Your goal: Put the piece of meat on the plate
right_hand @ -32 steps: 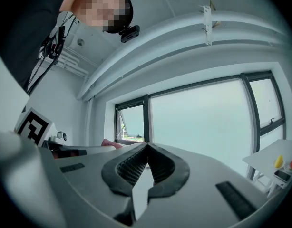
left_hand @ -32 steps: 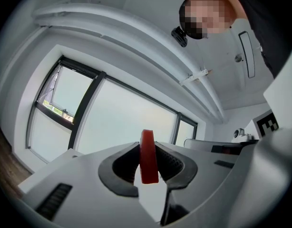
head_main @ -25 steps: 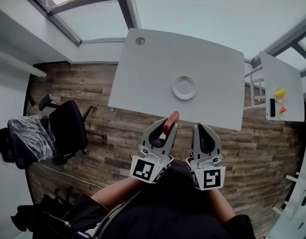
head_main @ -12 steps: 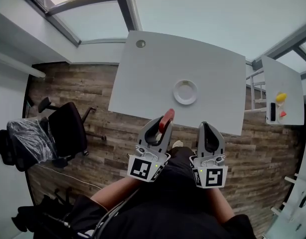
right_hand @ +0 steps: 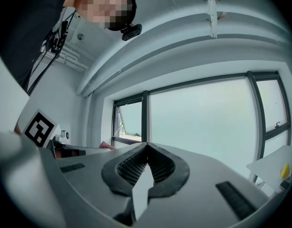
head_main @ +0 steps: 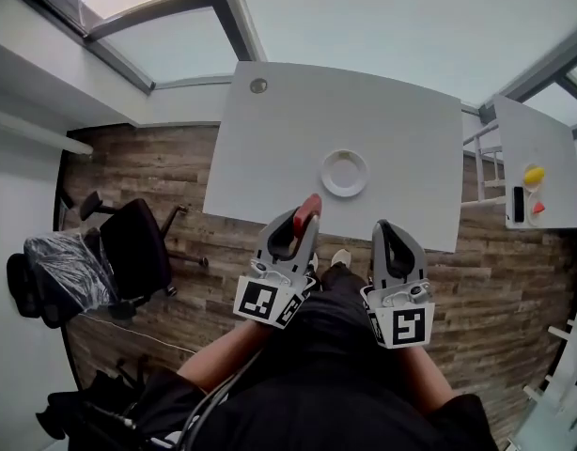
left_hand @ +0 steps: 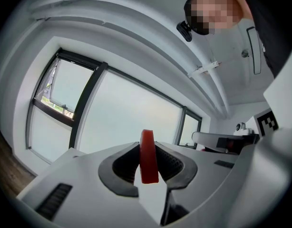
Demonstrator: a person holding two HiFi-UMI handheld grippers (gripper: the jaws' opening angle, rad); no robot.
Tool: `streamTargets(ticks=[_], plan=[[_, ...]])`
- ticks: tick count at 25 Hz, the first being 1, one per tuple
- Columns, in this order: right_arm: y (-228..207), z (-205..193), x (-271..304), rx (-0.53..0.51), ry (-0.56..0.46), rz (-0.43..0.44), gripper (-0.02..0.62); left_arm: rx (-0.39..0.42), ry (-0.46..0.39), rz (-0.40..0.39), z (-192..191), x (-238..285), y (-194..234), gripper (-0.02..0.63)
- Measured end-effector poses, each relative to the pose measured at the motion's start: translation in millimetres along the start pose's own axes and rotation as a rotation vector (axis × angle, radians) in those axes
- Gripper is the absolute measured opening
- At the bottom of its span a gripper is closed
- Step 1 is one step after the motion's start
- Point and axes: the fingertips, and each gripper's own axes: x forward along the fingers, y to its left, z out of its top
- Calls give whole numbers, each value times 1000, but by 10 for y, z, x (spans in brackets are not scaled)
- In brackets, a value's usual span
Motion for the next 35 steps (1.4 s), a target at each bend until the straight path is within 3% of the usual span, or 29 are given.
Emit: streamTargets(ticks=[6,13,19,25,32,35], plan=[[-168,-73,-49,10,-2,-17,3,-79,97,-74,-380,351,109,89],[-463,-47,8,13,-15,-34,3,19,202,-22,-799,731,208,89],[-571,-15,97,12,-30,-20,3,182,269,-19,-1261,1001,232,89],[-652,40,78,-131,-34,-12,3,82,380,-10,-1763,1252,357,89],[-877,-40,84,-42,-17,-32,3,59,447,19,-2111,1468,479,89],[-886,-23,128,-28,-21,-34,3,-26,483,73,-2297,1526,616,89]])
